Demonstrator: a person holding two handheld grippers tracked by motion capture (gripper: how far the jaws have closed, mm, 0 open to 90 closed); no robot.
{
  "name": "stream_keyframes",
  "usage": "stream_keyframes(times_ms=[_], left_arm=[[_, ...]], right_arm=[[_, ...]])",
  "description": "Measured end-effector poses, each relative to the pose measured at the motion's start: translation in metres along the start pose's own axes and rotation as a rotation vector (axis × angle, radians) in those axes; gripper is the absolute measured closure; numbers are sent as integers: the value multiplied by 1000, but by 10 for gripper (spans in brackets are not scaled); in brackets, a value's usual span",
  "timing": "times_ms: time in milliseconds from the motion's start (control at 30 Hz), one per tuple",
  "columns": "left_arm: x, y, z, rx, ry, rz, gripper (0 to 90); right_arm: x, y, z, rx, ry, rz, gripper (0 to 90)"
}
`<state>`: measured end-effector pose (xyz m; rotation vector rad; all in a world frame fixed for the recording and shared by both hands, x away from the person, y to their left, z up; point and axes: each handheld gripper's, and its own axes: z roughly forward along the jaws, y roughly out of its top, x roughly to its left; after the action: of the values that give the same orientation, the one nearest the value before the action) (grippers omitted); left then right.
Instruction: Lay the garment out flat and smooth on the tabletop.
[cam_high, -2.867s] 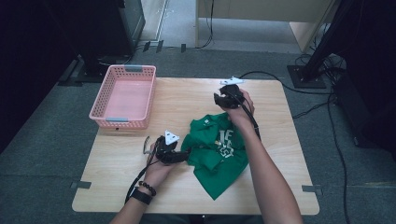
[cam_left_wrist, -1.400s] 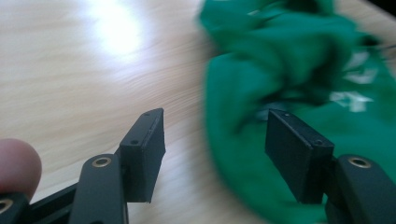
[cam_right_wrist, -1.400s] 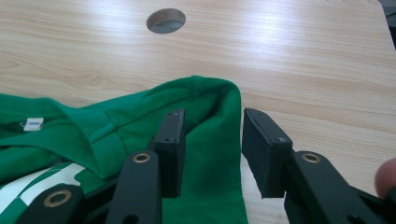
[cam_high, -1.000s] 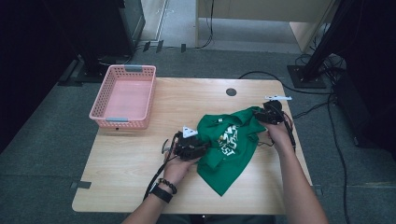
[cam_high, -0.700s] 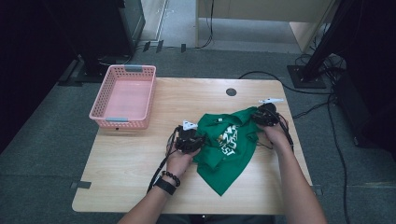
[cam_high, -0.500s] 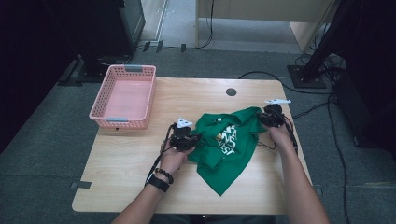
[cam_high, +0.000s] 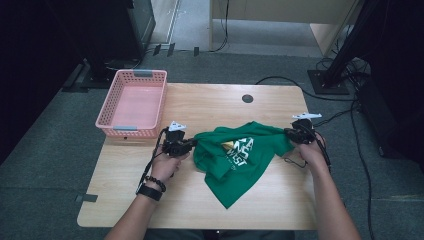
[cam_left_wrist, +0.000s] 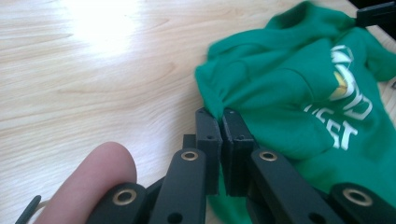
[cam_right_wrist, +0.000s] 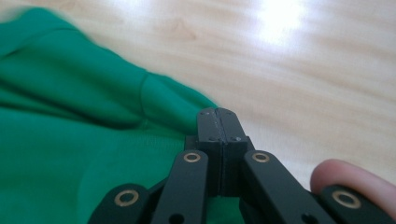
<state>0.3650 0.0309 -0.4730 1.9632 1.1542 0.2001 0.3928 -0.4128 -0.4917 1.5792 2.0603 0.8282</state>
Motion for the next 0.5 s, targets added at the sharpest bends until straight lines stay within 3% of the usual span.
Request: stream_keyframes(times_ms=[133, 200, 367, 500], left_arm=[[1, -8, -6, 37, -31, 44, 893], [2, -14, -9, 62, -60, 72, 892], [6, -27, -15, 102, -99, 116, 891], [6, -36, -18, 118, -120, 135, 889]], right_arm=[[3, -12, -5, 39, 38, -45, 900], [12, -22, -11, 80, 70, -123, 900], [16, -34, -24, 108, 120, -176, 900], [20, -49, -35, 112, 147, -185, 900]])
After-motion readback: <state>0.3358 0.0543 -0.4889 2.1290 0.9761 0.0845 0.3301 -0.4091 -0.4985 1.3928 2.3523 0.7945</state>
